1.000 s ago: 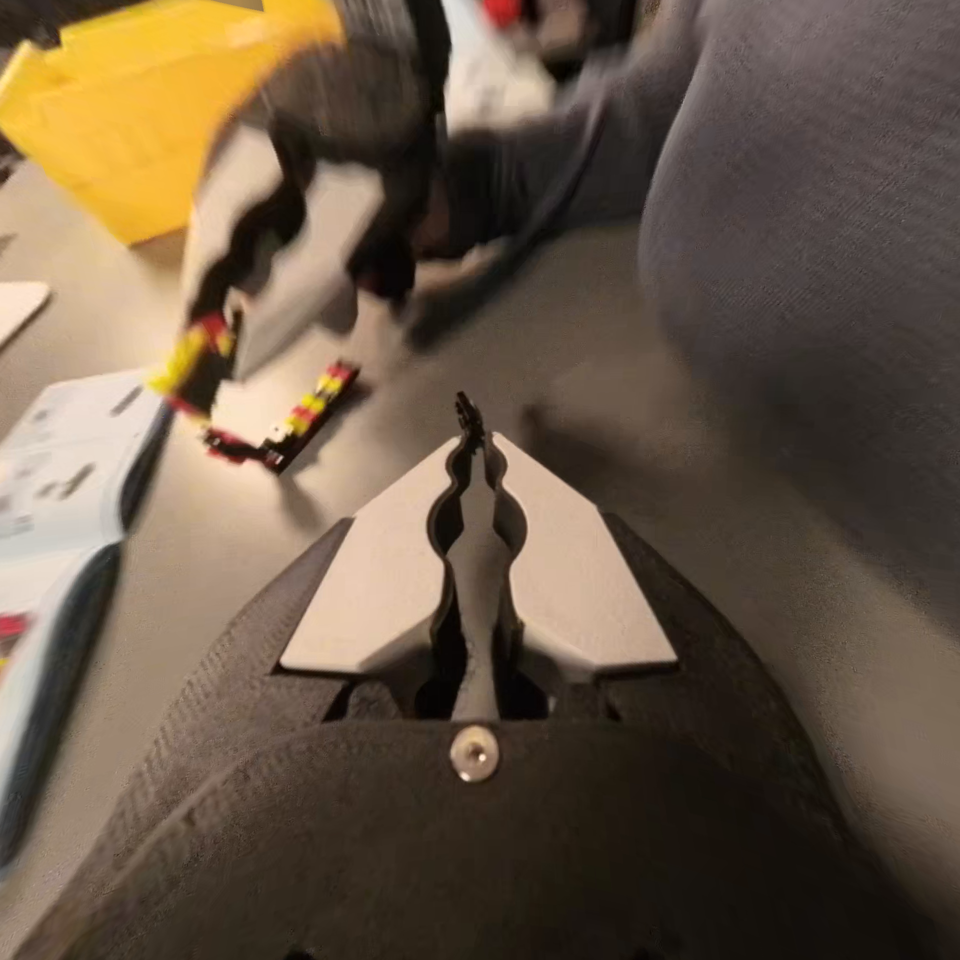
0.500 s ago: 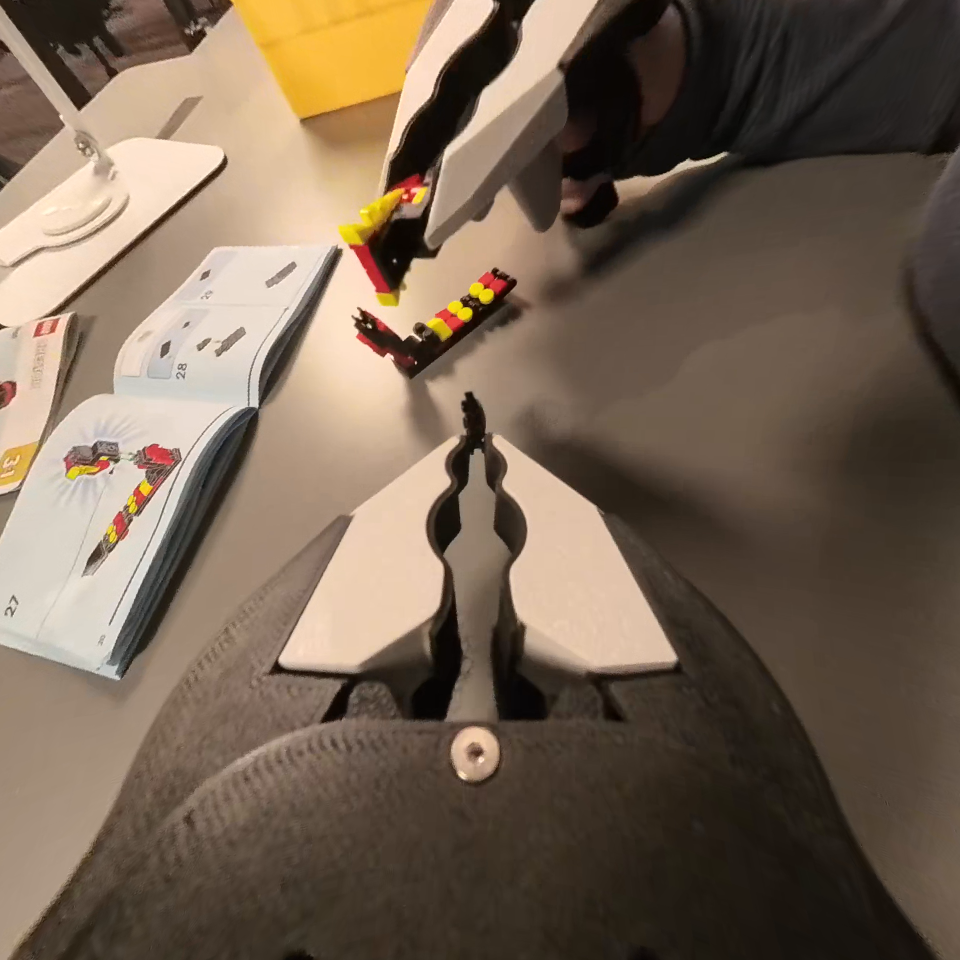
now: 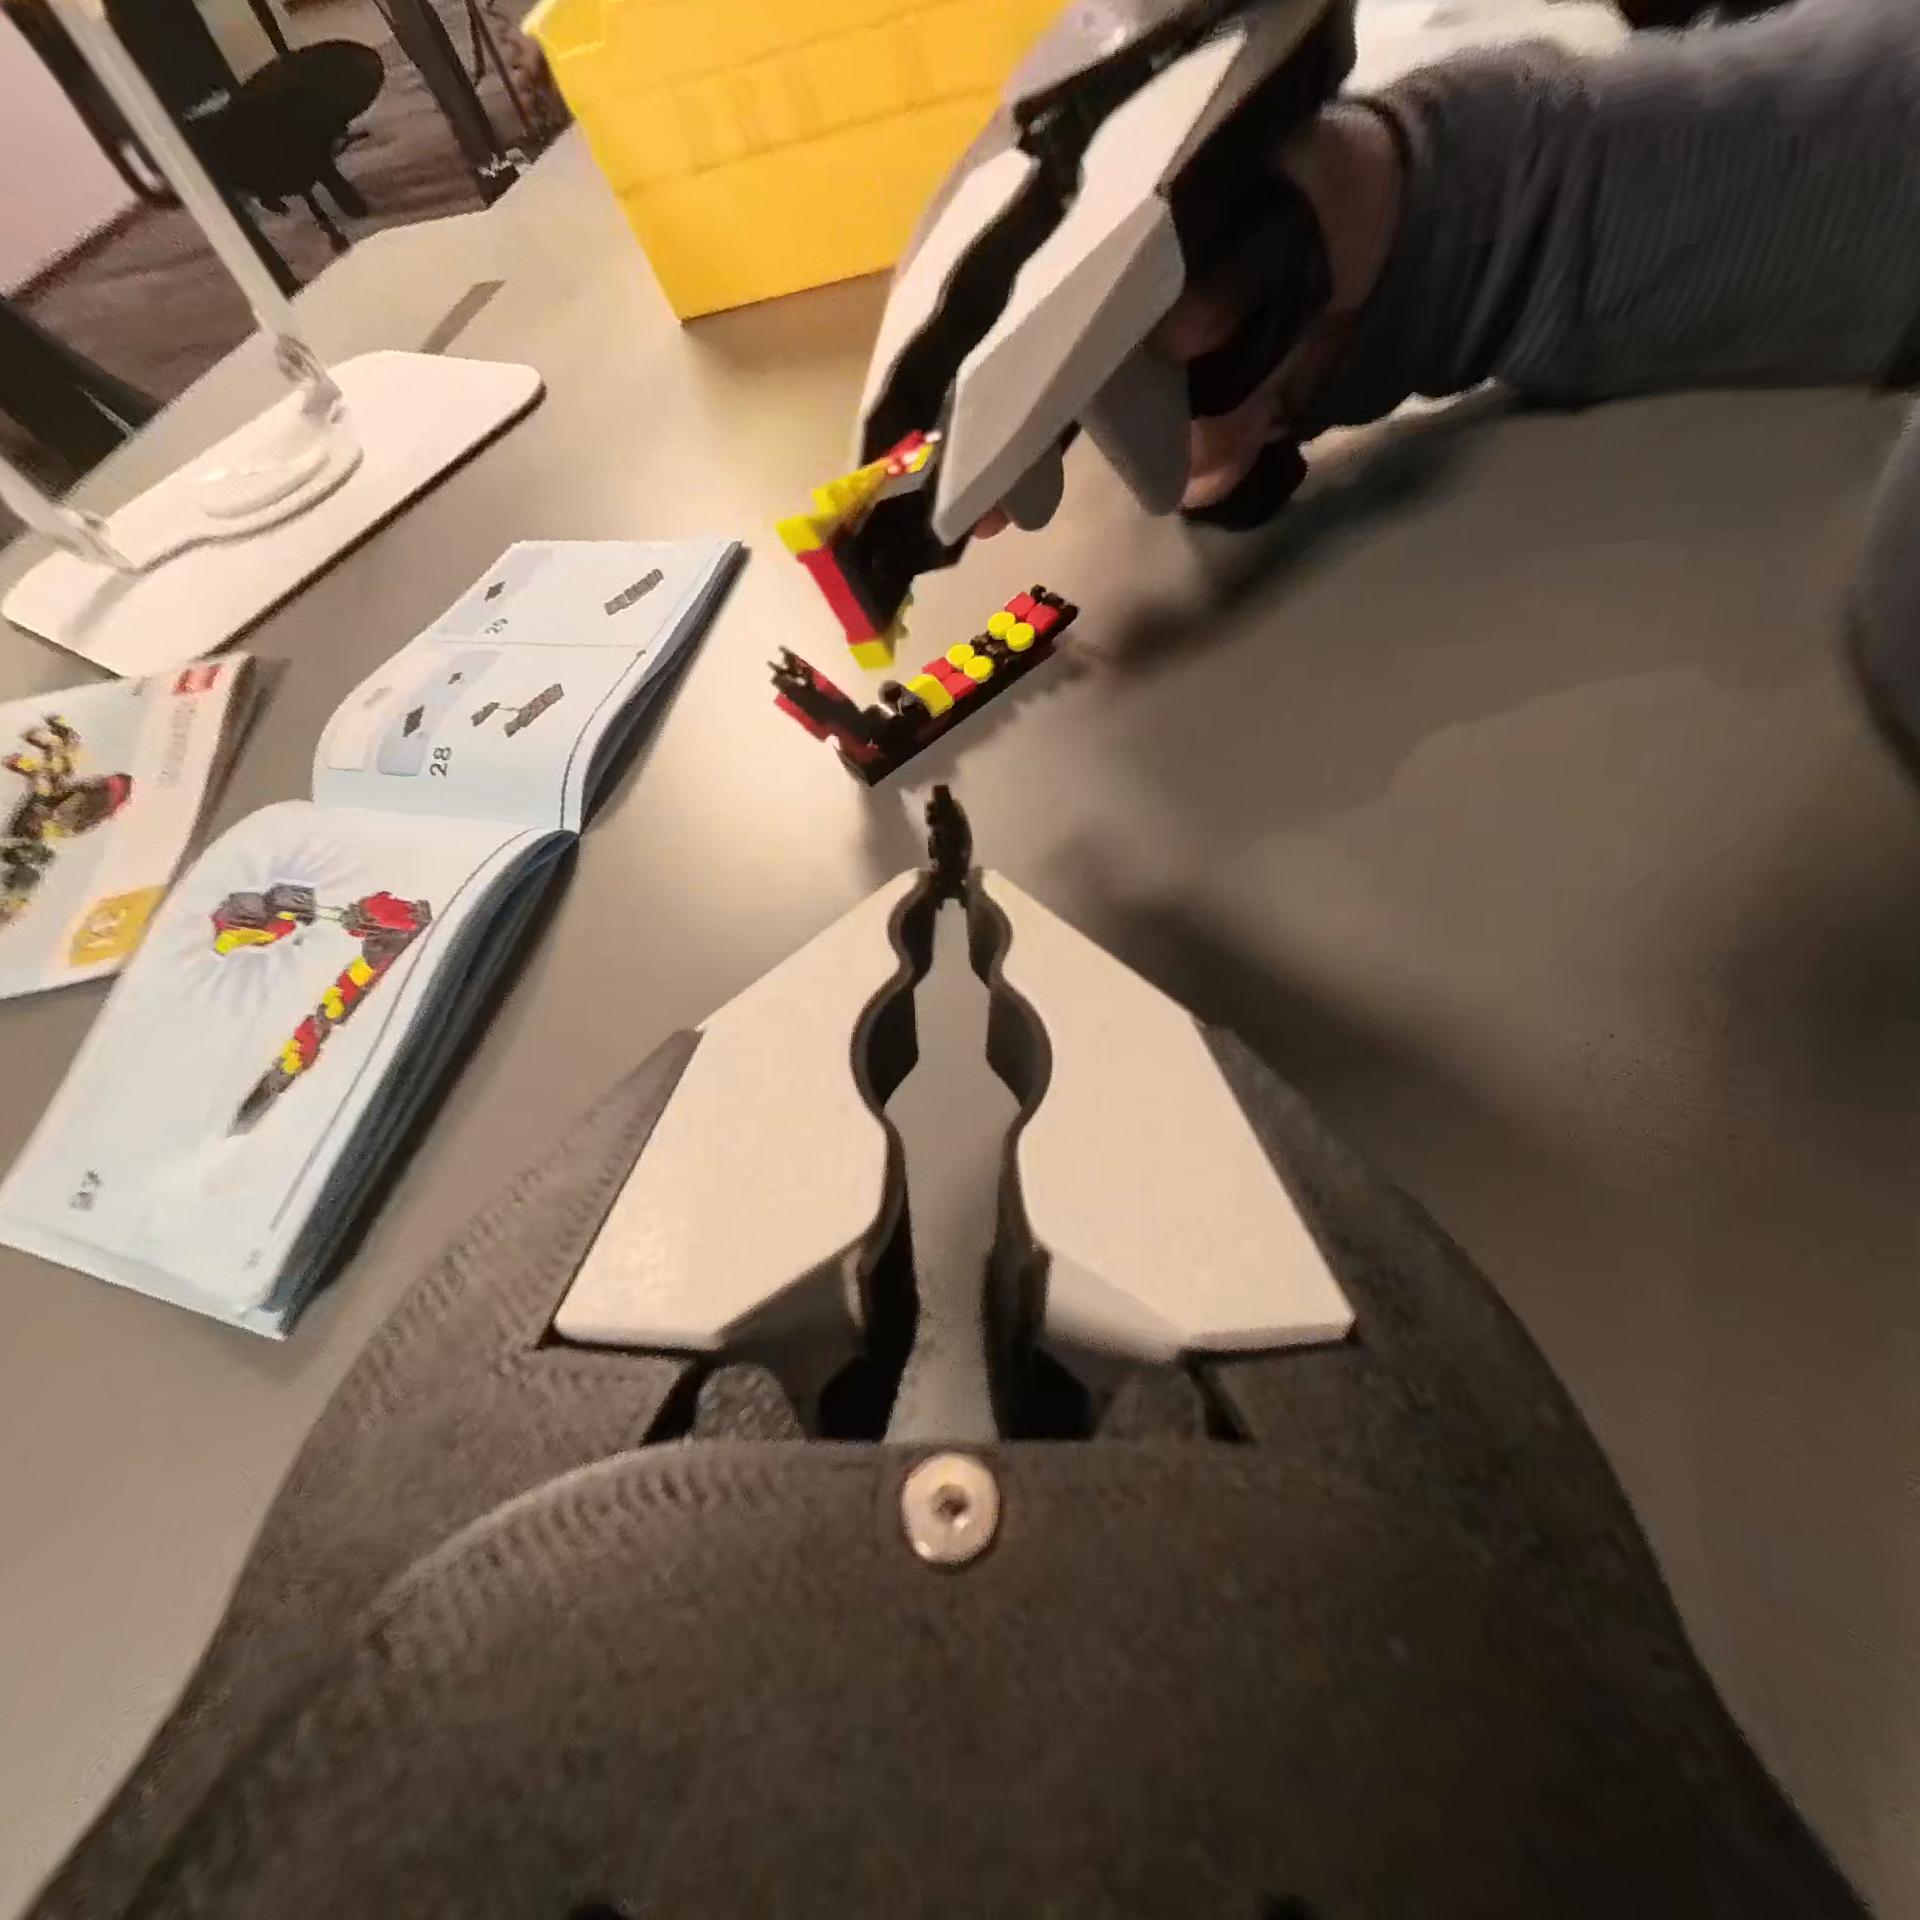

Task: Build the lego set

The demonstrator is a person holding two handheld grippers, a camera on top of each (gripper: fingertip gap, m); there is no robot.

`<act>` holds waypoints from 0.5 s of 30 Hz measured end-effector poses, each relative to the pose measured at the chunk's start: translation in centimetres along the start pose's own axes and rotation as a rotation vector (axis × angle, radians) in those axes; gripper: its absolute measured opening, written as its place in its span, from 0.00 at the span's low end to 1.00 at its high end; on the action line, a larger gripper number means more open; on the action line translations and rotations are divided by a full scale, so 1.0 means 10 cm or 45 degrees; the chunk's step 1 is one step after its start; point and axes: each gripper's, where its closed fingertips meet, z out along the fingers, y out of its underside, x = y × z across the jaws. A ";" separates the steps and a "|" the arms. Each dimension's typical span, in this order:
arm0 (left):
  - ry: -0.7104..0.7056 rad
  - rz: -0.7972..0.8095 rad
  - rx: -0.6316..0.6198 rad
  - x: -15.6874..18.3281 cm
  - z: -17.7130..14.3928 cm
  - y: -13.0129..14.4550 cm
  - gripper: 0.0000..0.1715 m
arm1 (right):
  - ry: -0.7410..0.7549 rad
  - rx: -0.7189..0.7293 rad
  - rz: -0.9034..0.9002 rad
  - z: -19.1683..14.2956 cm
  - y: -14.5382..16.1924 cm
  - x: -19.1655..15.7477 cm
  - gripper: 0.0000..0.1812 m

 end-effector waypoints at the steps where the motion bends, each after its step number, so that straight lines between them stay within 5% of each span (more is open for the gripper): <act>1: 0.026 -0.063 0.015 0.00 -0.01 -0.02 0.03 | -0.003 -0.010 0.013 0.00 0.01 0.00 0.12; 10: 0.236 -0.636 0.206 -0.13 -0.15 -0.15 0.03 | -0.024 -0.455 0.350 0.11 0.47 -0.11 0.12; 15: 0.335 -0.886 0.260 -0.19 -0.18 -0.14 0.03 | 0.071 -0.570 0.230 0.14 0.55 -0.12 0.17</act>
